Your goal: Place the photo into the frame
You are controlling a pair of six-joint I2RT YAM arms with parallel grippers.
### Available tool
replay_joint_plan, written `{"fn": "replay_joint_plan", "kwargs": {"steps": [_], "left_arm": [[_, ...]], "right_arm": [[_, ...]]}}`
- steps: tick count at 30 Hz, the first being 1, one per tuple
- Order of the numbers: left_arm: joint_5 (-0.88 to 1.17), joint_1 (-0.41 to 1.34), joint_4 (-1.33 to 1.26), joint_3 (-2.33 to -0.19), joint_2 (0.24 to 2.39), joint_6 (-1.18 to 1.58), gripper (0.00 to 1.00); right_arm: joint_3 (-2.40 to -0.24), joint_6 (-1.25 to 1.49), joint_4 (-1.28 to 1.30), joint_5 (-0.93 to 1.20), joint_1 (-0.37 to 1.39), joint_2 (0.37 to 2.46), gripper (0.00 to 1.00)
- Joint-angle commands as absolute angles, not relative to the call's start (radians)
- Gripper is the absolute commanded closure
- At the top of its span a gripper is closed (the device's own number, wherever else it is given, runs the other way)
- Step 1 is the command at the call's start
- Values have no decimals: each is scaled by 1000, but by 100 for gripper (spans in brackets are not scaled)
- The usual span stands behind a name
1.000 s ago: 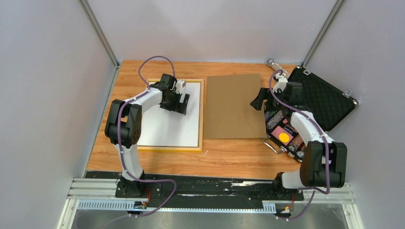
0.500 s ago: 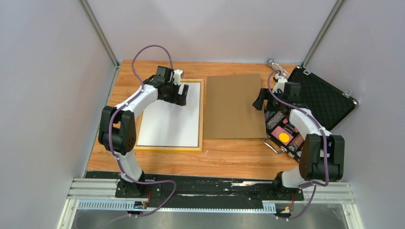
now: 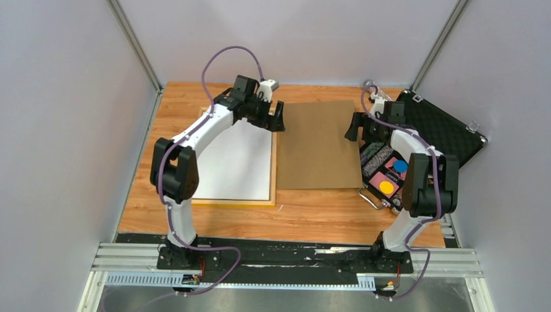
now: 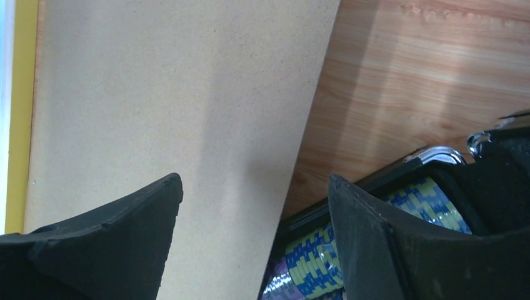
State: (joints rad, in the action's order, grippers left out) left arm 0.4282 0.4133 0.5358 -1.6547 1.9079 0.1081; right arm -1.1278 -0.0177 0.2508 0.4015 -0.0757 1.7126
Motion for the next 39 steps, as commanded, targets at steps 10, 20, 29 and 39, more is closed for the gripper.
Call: {"fn": "replay_joint_plan", "kwargs": {"steps": [10,20,29,39], "left_arm": [[500,519,570,-1859,2170,314,0],[400,521,556,-1768,2111,278,0],[331,520,557,-1740,2105,272,0],[339,520,550,-1722,2130,265,0]], "right_arm": [[-1241,-38,293,505,-89,1850,18],[-1242,-21,295,544,-92,1897,19],[-1242,-9,296,569,-92,1906,20],[-1272,26,296,686,-92,1967,24]]}}
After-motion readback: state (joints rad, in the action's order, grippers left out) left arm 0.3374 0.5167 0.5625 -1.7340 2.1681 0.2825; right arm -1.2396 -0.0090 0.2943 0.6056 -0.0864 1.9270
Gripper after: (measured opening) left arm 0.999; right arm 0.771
